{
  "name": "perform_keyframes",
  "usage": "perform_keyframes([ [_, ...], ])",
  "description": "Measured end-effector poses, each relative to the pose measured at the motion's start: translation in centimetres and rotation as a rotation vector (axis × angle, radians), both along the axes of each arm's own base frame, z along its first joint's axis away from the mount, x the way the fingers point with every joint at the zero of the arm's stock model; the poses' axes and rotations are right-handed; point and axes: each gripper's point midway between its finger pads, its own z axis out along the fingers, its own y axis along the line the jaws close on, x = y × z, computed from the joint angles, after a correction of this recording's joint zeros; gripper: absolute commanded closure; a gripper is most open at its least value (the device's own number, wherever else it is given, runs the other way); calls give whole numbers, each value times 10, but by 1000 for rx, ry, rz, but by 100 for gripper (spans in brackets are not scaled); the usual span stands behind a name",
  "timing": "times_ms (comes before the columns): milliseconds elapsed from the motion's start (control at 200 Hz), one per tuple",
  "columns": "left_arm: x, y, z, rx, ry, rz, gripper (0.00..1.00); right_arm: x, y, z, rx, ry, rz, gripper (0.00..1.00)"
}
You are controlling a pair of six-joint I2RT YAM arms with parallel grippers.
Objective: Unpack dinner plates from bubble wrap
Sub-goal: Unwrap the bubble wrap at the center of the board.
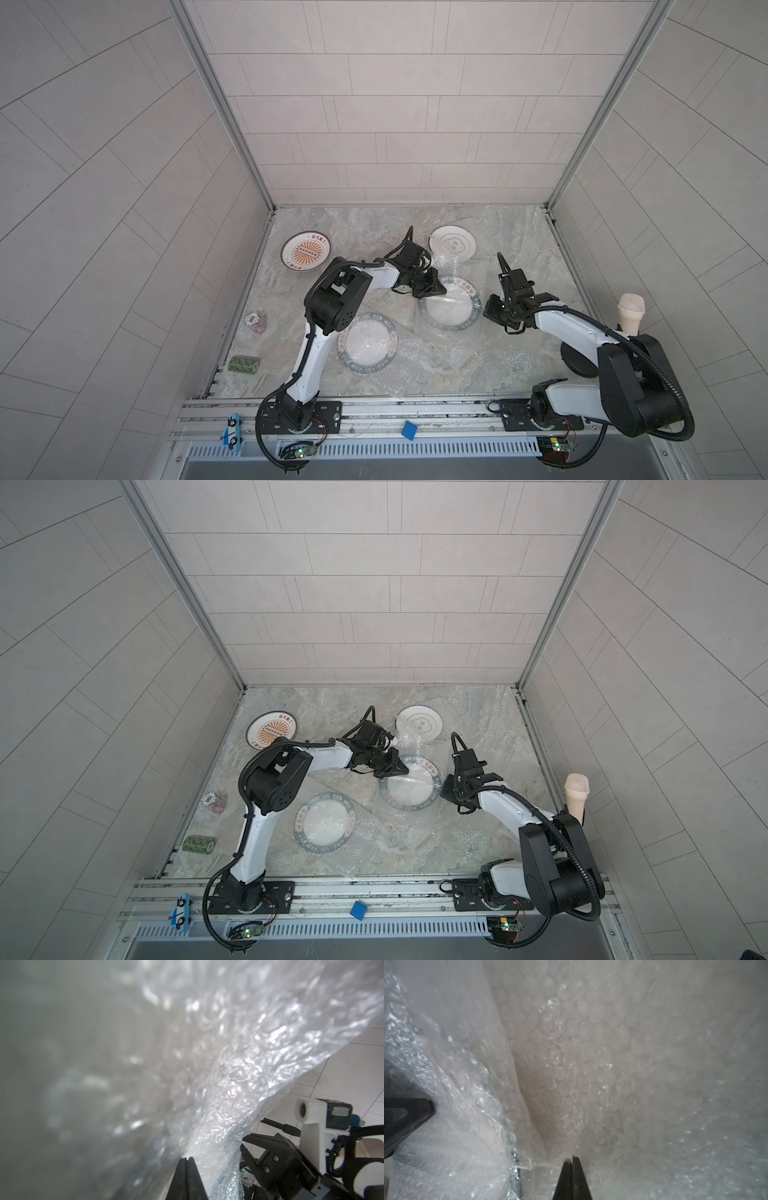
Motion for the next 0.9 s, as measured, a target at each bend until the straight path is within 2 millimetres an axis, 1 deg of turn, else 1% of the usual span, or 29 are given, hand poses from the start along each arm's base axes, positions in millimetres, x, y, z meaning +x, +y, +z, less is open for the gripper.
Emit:
perform_keyframes([
  [40,0,0,0,-4,3,0,93,1,-1,0,4,-3,-6,100],
  [70,0,0,0,-4,4,0,94,1,-1,0,7,-4,-10,96],
  [120,0,0,0,-3,4,0,93,2,-1,2,10,-6,-11,92],
  [170,0,1,0,2,2,-5,94,3,0,7,7,-9,-7,85],
  [190,0,1,-1,10,0,-5,93,3,-2,9,-10,-9,-5,82],
  [205,-1,2,-1,14,0,-8,93,3,-2,12,-18,-10,-12,78],
  [245,0,5,-2,23,-2,-12,93,4,-6,18,-47,-16,-13,72],
  [305,3,9,0,36,-15,-20,93,5,-12,30,-88,-32,-17,71],
  [320,4,11,0,44,-17,-20,93,5,-14,34,-98,-37,-15,68],
  [380,2,14,0,72,-27,-36,93,7,-18,43,-123,-48,-17,67],
  [495,-8,14,2,122,-49,-72,93,9,-19,51,-152,-49,15,62],
  [595,-25,9,3,161,-55,-117,92,7,-8,51,-158,-38,83,58],
  [660,-39,2,2,177,-50,-155,92,7,7,47,-148,-26,147,58],
  [780,-65,-14,4,191,-42,-221,92,2,33,34,-111,12,250,58],
  [901,-83,-24,5,198,-35,-263,92,-2,44,24,-96,44,298,60],
])
